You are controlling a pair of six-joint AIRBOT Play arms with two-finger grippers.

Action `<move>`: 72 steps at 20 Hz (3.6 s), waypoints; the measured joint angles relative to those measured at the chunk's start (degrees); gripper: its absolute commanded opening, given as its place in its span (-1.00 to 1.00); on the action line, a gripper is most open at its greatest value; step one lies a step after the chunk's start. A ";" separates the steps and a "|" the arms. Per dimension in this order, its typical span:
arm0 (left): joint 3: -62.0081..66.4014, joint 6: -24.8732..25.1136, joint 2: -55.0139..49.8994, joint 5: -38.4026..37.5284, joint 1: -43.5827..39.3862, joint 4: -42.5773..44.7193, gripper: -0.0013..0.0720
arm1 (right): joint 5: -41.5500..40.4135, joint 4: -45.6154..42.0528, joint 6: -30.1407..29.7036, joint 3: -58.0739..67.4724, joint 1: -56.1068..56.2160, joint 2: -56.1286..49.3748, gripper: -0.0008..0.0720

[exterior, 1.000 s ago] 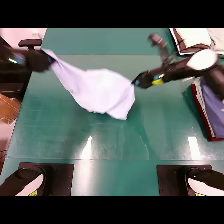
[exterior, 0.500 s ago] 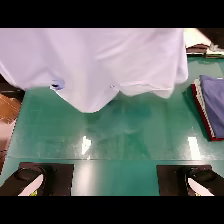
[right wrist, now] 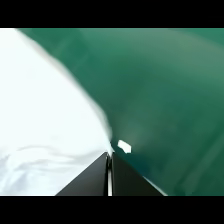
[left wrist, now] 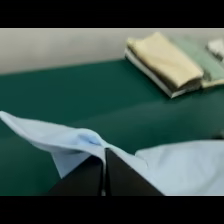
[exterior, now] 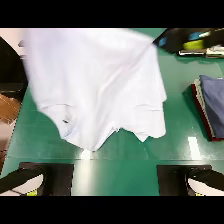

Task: Fold the shirts.

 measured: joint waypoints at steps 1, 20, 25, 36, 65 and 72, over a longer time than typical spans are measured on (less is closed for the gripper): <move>-1.60 0.02 -3.54 -1.42 0.04 0.42 -0.90 | 0.74 -0.04 0.24 0.04 0.09 -3.32 -0.93; -8.94 0.44 -21.92 -17.31 0.07 6.82 0.51 | 8.52 0.35 -1.99 -7.39 -6.23 -11.96 0.09; -28.28 0.87 -10.78 -16.70 0.07 8.61 0.51 | 7.96 0.31 -2.78 -22.53 -11.06 1.44 0.09; -76.17 -1.09 7.85 -0.52 -0.35 -9.81 0.51 | 1.79 4.35 -3.02 -37.77 -12.68 15.04 0.09; -70.77 -0.15 10.62 -5.01 10.14 0.57 0.54 | 8.85 6.01 -4.63 -45.99 -22.16 15.54 0.09; -80.37 2.58 10.62 3.82 10.27 -8.33 0.54 | 3.23 7.21 -5.18 -55.43 -21.92 15.54 0.09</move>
